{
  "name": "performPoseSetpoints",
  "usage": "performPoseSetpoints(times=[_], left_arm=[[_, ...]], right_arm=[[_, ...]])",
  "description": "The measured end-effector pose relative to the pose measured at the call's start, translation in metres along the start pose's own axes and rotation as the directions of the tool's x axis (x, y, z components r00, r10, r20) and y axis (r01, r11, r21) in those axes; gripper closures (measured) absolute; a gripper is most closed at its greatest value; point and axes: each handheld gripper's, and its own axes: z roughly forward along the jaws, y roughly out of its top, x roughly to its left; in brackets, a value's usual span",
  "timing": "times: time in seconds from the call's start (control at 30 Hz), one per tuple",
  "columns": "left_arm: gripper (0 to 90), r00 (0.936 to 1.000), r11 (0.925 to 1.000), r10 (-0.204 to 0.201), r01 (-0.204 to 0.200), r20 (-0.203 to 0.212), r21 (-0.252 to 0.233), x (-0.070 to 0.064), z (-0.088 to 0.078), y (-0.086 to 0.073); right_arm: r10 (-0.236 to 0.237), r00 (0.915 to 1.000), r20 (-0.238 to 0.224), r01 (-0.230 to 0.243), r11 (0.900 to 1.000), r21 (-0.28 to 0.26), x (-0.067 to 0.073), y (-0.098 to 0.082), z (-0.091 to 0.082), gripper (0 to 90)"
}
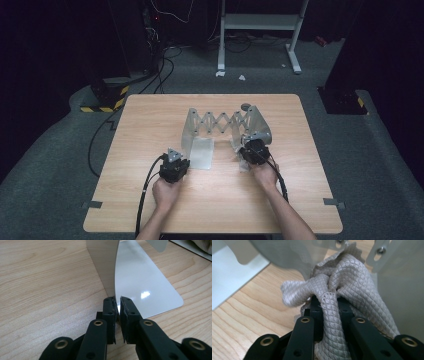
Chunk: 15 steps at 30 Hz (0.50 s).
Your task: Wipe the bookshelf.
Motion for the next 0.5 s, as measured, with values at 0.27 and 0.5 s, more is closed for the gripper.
performPoseSetpoints(times=[0.27,0.5], left_arm=[[82.5,1.0000,1.0000,-0.003,0.003,0.002,0.001,0.000,0.000,0.000],[82.6,1.0000,1.0000,-0.002,0.002,0.001,0.001,0.001,0.000,0.000]], right_arm=[[-0.005,0.9998,-0.018,0.005,0.999,-0.042,0.001,0.013,-0.012,80.0],[-0.018,0.9994,-0.030,0.015,0.996,-0.092,0.000,0.025,-0.029,80.0]])
